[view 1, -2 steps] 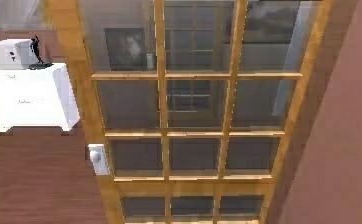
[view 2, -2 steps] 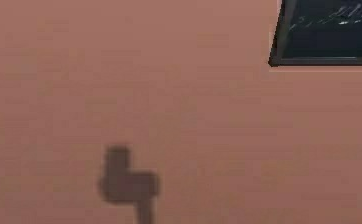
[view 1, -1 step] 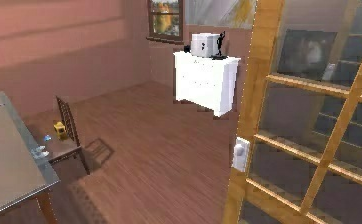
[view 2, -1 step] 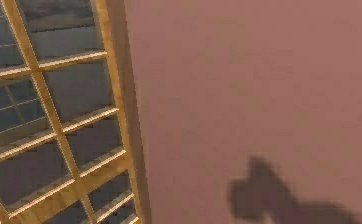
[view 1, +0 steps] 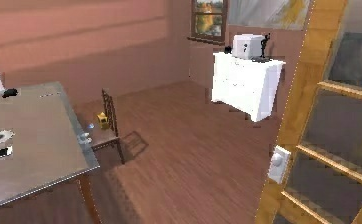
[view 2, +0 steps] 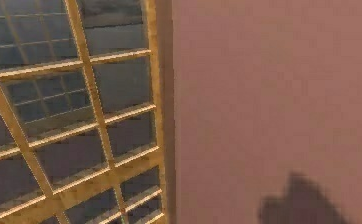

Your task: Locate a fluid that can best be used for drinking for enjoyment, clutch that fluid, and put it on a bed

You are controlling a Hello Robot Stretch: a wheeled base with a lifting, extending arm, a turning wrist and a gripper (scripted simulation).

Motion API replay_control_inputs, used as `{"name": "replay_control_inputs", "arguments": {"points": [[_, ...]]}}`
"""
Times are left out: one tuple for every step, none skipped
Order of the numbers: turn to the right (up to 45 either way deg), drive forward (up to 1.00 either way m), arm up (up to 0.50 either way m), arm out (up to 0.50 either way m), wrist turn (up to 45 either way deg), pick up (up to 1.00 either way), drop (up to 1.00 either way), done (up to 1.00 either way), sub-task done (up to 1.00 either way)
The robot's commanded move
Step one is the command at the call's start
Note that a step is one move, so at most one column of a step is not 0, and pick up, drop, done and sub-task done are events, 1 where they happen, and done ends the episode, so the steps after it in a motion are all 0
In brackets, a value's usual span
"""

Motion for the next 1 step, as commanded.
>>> {"name": "replay_control_inputs", "arguments": {"points": [[0.0, 0.5, 0.0, 0.0, 0.0, 0.0, 0.0, 0.0, 0.0]]}}
